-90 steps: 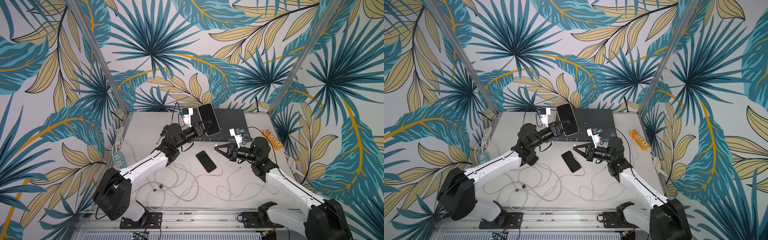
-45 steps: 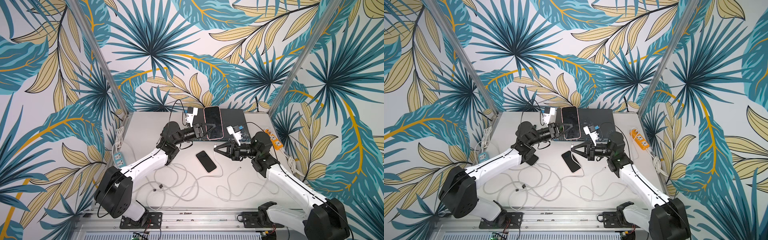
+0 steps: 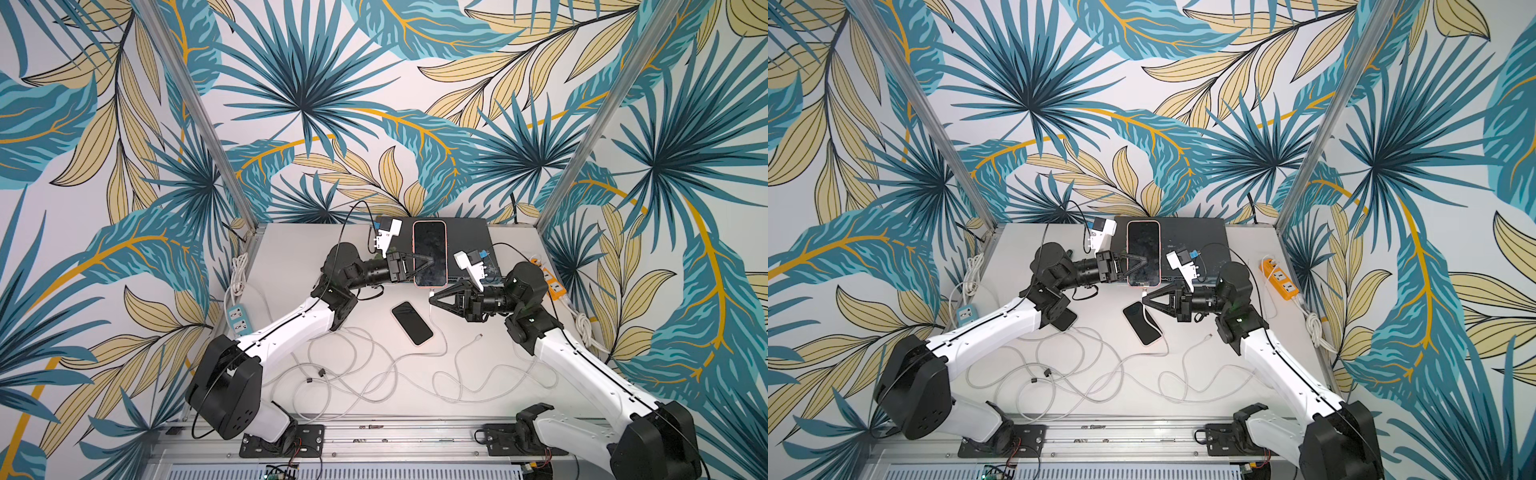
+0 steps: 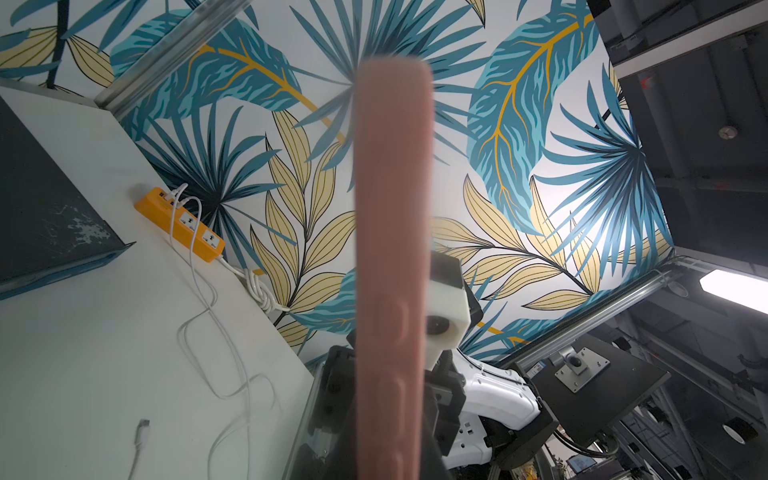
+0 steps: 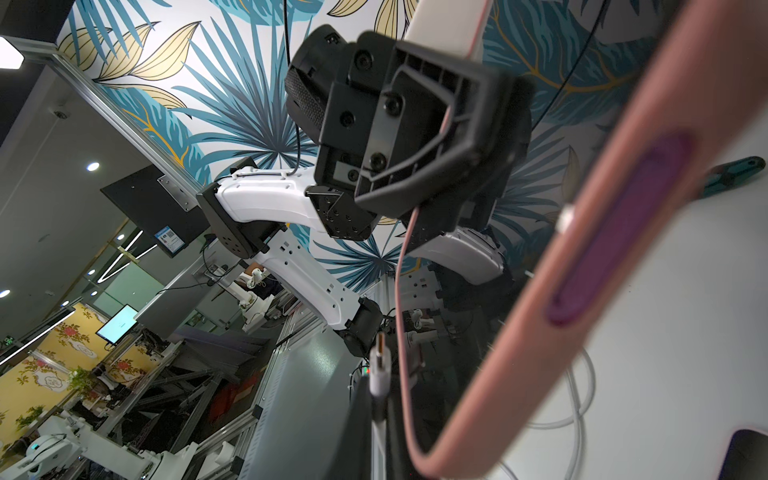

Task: Plug the charging cable into the phone
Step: Insert the charging cable into the phone.

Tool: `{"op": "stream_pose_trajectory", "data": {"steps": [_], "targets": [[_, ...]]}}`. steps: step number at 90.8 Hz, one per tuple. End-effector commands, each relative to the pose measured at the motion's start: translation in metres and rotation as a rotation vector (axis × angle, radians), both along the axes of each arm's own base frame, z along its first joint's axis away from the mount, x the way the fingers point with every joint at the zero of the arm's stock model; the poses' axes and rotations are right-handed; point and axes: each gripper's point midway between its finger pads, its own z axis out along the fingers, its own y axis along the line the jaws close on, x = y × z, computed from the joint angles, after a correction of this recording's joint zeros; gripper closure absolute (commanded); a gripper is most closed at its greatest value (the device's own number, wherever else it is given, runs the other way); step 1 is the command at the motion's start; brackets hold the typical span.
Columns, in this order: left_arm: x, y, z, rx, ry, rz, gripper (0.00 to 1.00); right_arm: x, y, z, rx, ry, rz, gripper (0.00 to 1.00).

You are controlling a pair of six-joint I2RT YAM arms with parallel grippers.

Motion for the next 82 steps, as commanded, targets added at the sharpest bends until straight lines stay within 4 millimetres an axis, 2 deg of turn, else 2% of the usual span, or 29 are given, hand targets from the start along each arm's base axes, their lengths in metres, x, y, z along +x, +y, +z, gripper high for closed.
{"op": "stream_pose_trajectory", "data": {"steps": [1,29,82], "targets": [[-0.015,0.009,0.038,-0.070,-0.112,-0.011,1.00,-0.003,-0.001,0.006,0.015,-0.017,0.018,1.00],[-0.013,0.011,0.046,-0.081,-0.108,0.016,1.00,-0.005,-0.002,-0.008,-0.022,0.001,0.030,1.00],[-0.019,0.003,0.032,-0.051,-0.111,-0.017,1.00,0.001,0.006,0.004,0.000,-0.005,0.020,1.00]]}}
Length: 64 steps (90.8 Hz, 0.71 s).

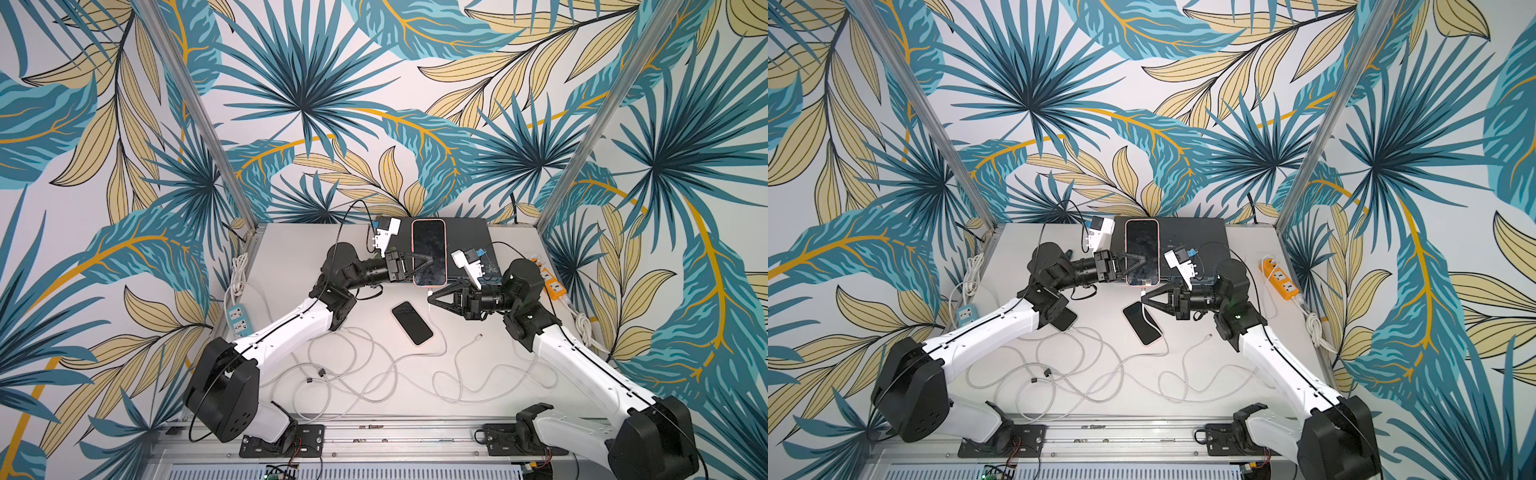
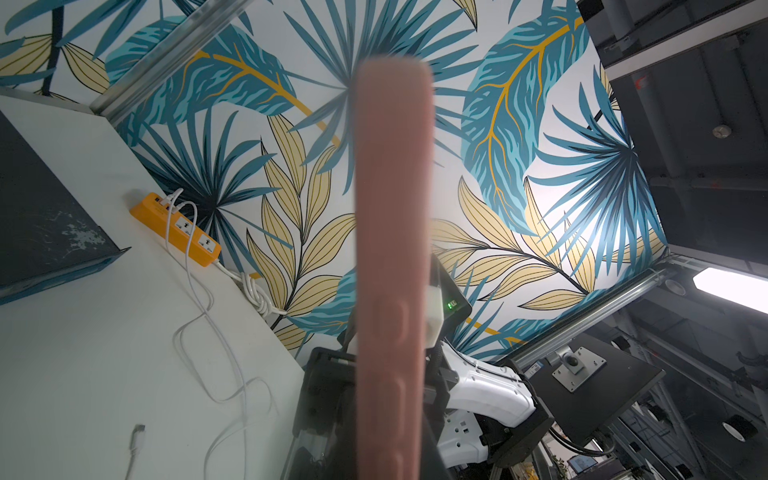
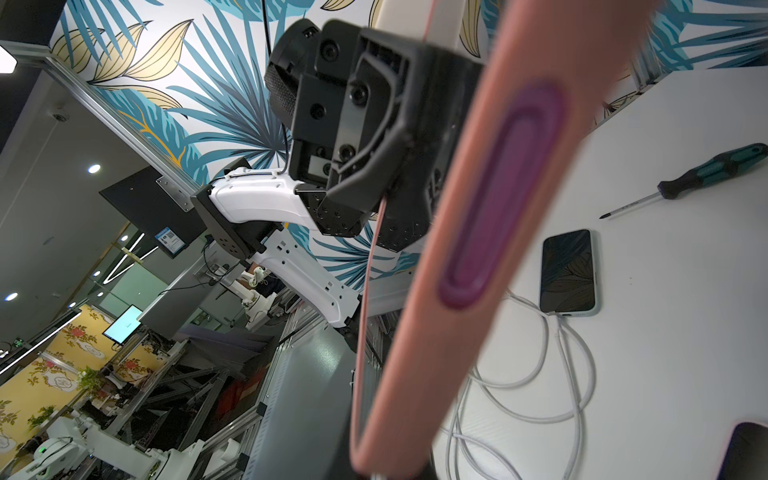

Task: Plug the charging cable into the phone
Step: Insert the charging cable into the phone.

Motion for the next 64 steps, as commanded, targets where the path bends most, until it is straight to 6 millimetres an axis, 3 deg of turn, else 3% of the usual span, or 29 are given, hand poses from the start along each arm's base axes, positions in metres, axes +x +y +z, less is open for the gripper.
{"op": "stream_pose_trajectory", "data": {"steps": [1,64], "targets": [[-0.014,0.002,0.026,-0.043,-0.099,-0.016,1.00,-0.002,0.001,0.008,0.024,-0.015,0.010,1.00],[-0.039,0.005,-0.001,-0.008,-0.100,-0.054,1.00,0.008,0.004,0.009,0.040,-0.008,-0.054,1.00]]}}
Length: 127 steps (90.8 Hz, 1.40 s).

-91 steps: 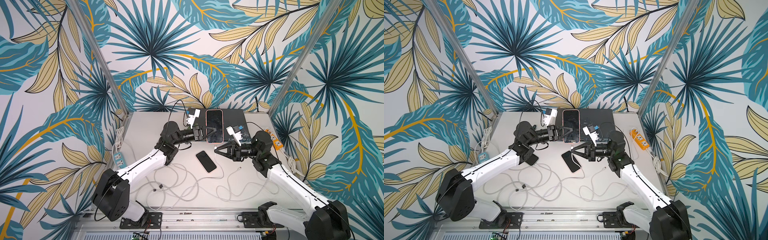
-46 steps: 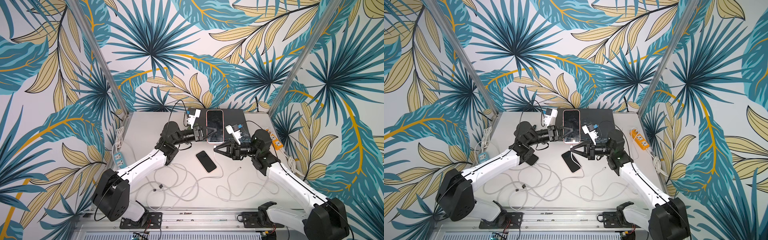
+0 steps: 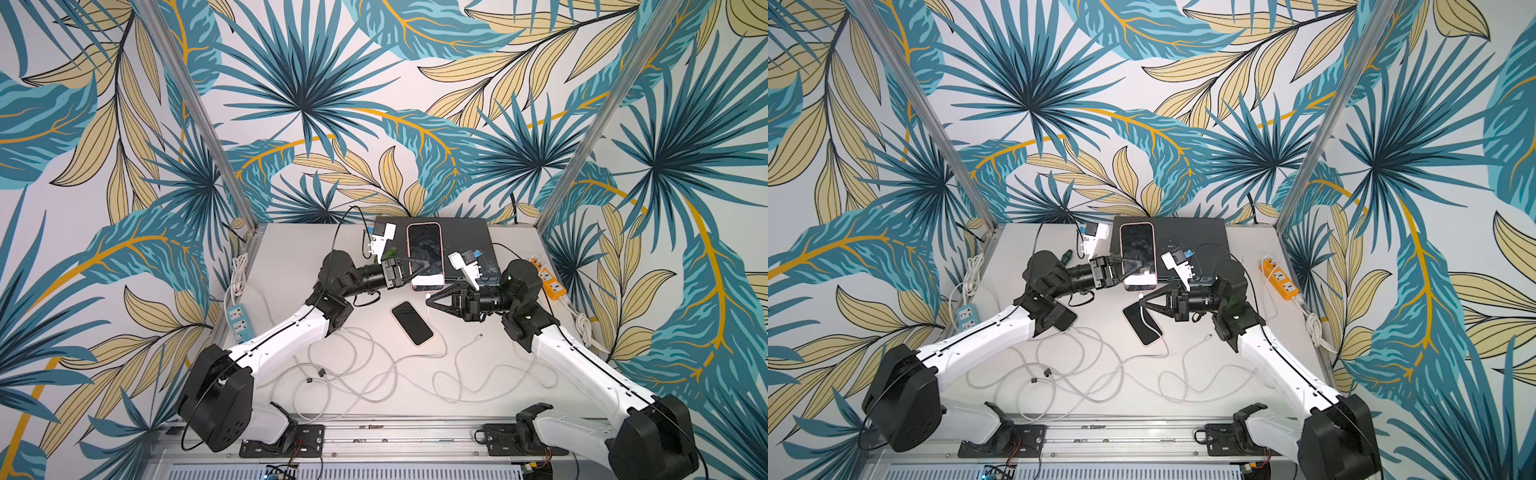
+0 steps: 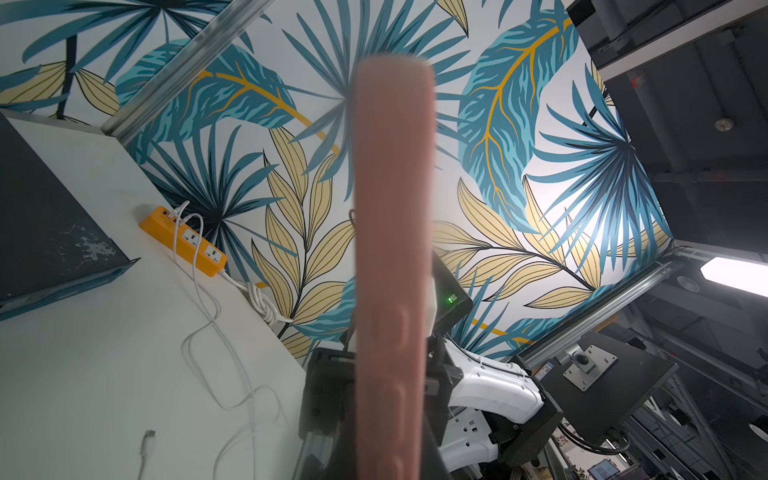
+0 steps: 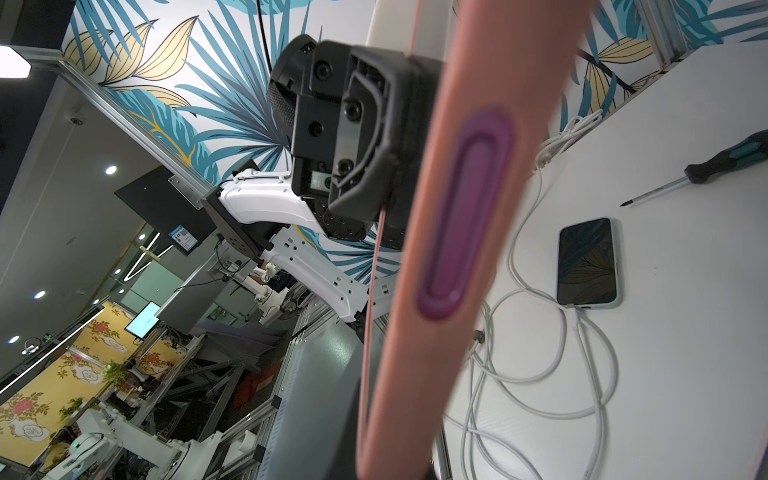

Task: Plug the charging cable into the phone
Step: Insert the charging cable into the phone.

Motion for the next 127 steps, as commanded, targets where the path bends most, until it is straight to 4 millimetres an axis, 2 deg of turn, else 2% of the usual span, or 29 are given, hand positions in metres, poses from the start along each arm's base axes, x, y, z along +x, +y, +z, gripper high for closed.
{"op": "stream_pose_trajectory", "data": {"steps": [1,25,50,59,68,69,73,76,88,95,104,109,112,117,122,123,127], "targets": [[-0.029,-0.003,0.003,0.009,-0.060,-0.090,1.00,0.014,0.005,0.009,0.056,-0.036,-0.081,1.00],[-0.038,-0.009,-0.018,0.069,-0.030,-0.122,1.00,0.019,0.006,0.021,0.087,-0.057,-0.095,1.00],[-0.050,-0.012,-0.054,0.144,0.026,-0.171,1.00,0.024,0.004,0.045,0.157,-0.115,-0.136,1.00],[-0.054,-0.018,-0.066,0.192,0.040,-0.184,1.00,0.027,0.007,0.049,0.162,-0.112,-0.138,1.00],[-0.054,-0.018,-0.066,0.191,0.036,-0.179,1.00,0.030,0.010,0.045,0.145,-0.101,-0.144,1.00],[-0.054,-0.017,-0.066,0.192,0.036,-0.177,1.00,0.031,0.011,0.043,0.139,-0.099,-0.147,0.95],[-0.051,-0.017,-0.062,0.187,0.024,-0.165,1.00,0.033,0.011,0.037,0.110,-0.091,-0.155,0.52],[-0.046,-0.016,-0.058,0.186,0.022,-0.144,1.00,0.033,0.011,0.031,0.076,-0.082,-0.155,0.32],[-0.009,-0.009,-0.047,0.195,0.048,-0.044,1.00,0.034,-0.002,-0.002,-0.030,-0.075,-0.168,0.06],[0.016,-0.009,-0.046,0.196,0.067,0.001,1.00,0.035,-0.016,-0.024,-0.100,-0.051,-0.195,0.01],[0.044,-0.023,-0.064,0.225,0.113,0.025,1.00,0.040,-0.034,-0.039,-0.153,-0.052,-0.299,0.00],[0.055,-0.041,-0.080,0.227,0.147,0.007,1.00,0.065,-0.047,-0.047,-0.203,-0.055,-0.471,0.01],[0.061,-0.054,-0.093,0.234,0.173,-0.013,1.00,0.088,-0.058,-0.055,-0.260,-0.056,-0.631,0.00],[0.071,-0.077,-0.118,0.252,0.226,-0.035,1.00,0.123,-0.088,-0.072,-0.384,-0.009,-0.892,0.00],[0.078,-0.102,-0.141,0.259,0.263,-0.068,1.00,0.145,-0.119,-0.082,-0.473,0.050,-1.085,0.00],[0.080,-0.107,-0.144,0.258,0.268,-0.073,1.00,0.150,-0.123,-0.079,-0.468,0.061,-1.124,0.00],[0.083,-0.125,-0.162,0.263,0.304,-0.090,1.00,0.157,-0.144,-0.086,-0.530,0.094,-1.233,0.00]]}}
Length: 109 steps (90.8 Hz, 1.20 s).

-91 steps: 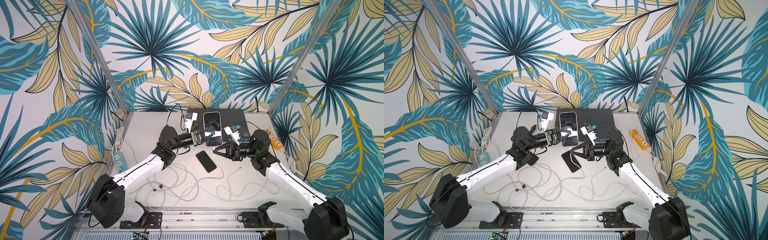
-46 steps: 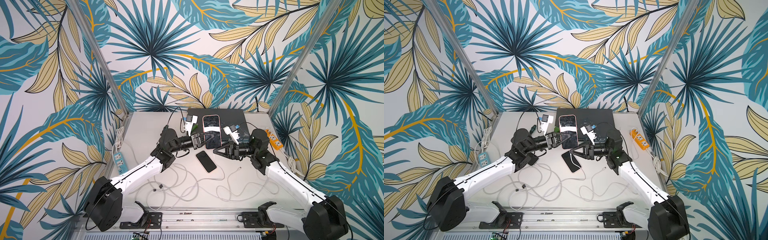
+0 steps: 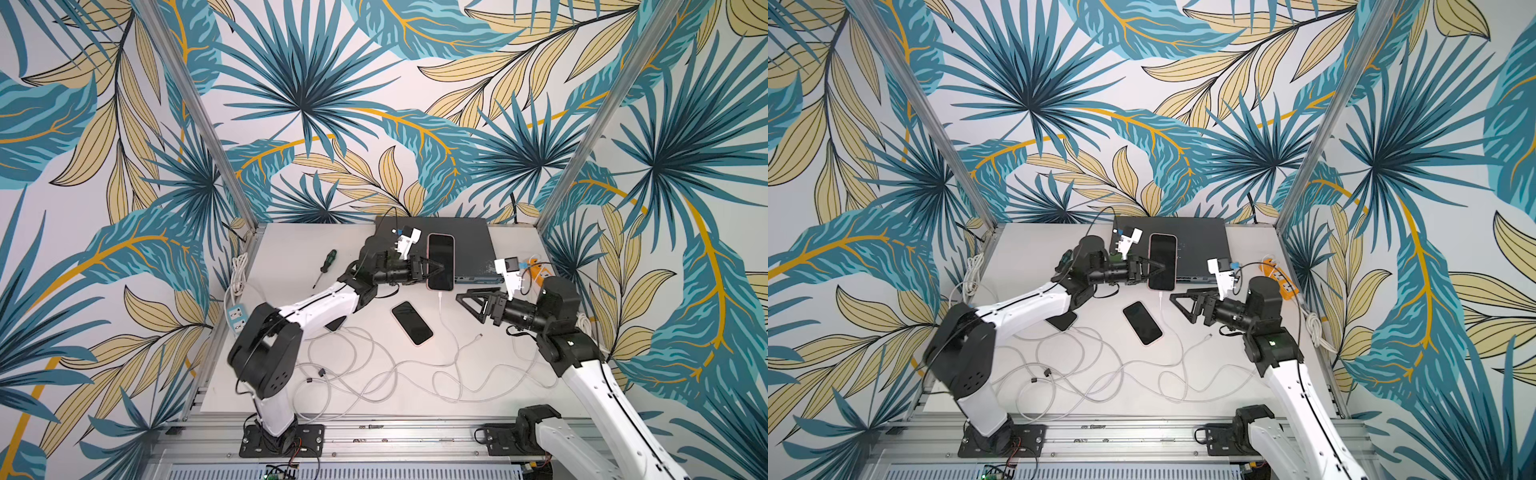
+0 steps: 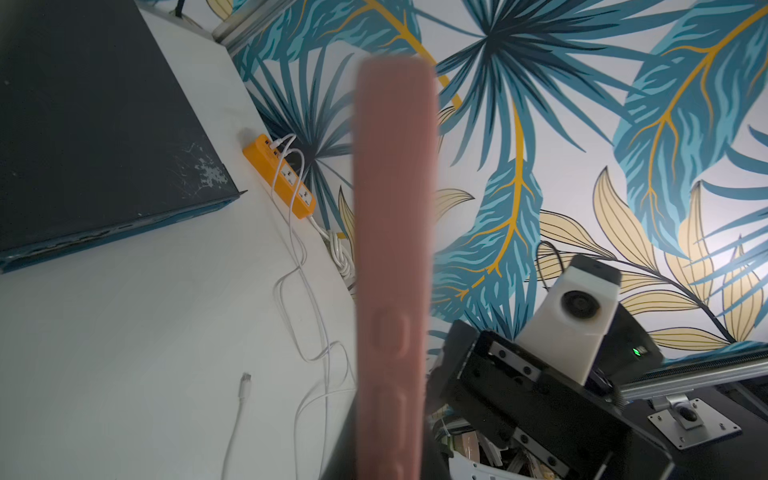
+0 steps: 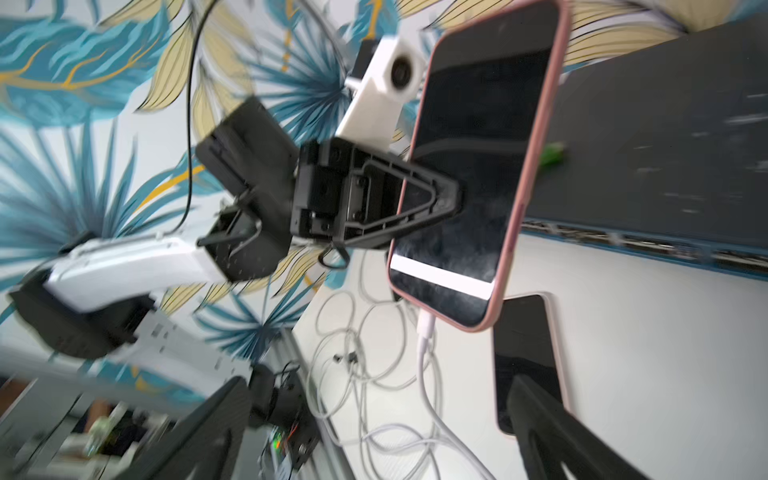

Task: Plug the charging cable into the phone
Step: Insert the charging cable into the phone, then place the phone at the center of the board.

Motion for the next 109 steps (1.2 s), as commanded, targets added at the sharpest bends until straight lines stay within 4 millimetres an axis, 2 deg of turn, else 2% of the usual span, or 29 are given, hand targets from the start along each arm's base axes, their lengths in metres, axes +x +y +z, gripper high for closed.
{"op": "stream_pose_trajectory", "data": {"steps": [1,9,20,27,38,49,53,58,66,74,78,85,90,99,109], "targets": [[0.002,-0.047,-0.036,-0.011,0.072,-0.054,1.00,0.050,-0.068,-0.052,-0.233,0.163,-0.494,0.00],[0.003,-0.076,-0.061,0.009,0.099,-0.068,1.00,0.049,-0.082,-0.053,-0.245,0.177,-0.553,0.00],[-0.002,-0.098,-0.089,0.055,0.118,-0.073,1.00,0.044,-0.095,-0.059,-0.283,0.197,-0.597,0.00],[-0.003,-0.103,-0.111,0.105,0.134,-0.058,1.00,0.039,-0.098,-0.070,-0.318,0.244,-0.603,0.00],[0.005,-0.096,-0.151,0.191,0.182,0.010,1.00,0.034,-0.094,-0.079,-0.323,0.296,-0.576,0.00],[0.005,-0.094,-0.174,0.227,0.224,0.031,0.92,0.034,-0.094,-0.085,-0.340,0.312,-0.577,0.00],[0.004,-0.093,-0.178,0.243,0.230,0.035,0.84,0.034,-0.094,-0.087,-0.353,0.317,-0.572,0.00],[0.005,-0.089,-0.182,0.282,0.233,0.043,0.67,0.033,-0.094,-0.091,-0.368,0.328,-0.565,0.00],[0.005,-0.084,-0.181,0.343,0.215,0.052,0.49,0.032,-0.093,-0.098,-0.389,0.348,-0.556,0.00],[0.006,-0.079,-0.179,0.400,0.198,0.057,0.38,0.032,-0.092,-0.100,-0.395,0.359,-0.552,0.00],[0.006,-0.077,-0.176,0.429,0.190,0.058,0.27,0.032,-0.092,-0.102,-0.407,0.367,-0.553,0.00],[0.006,-0.069,-0.165,0.489,0.157,0.067,0.15,0.032,-0.099,-0.113,-0.473,0.406,-0.583,0.00],[0.008,-0.059,-0.150,0.543,0.118,0.089,0.01,0.030,-0.107,-0.128,-0.546,0.459,-0.611,0.01],[0.009,-0.027,-0.123,0.702,0.058,0.154,0.00,0.023,-0.113,-0.160,-0.658,0.570,-0.623,0.06],[0.008,0.033,-0.104,0.933,0.077,0.325,0.00,0.024,-0.116,-0.190,-0.734,0.635,-0.645,0.13]]}}
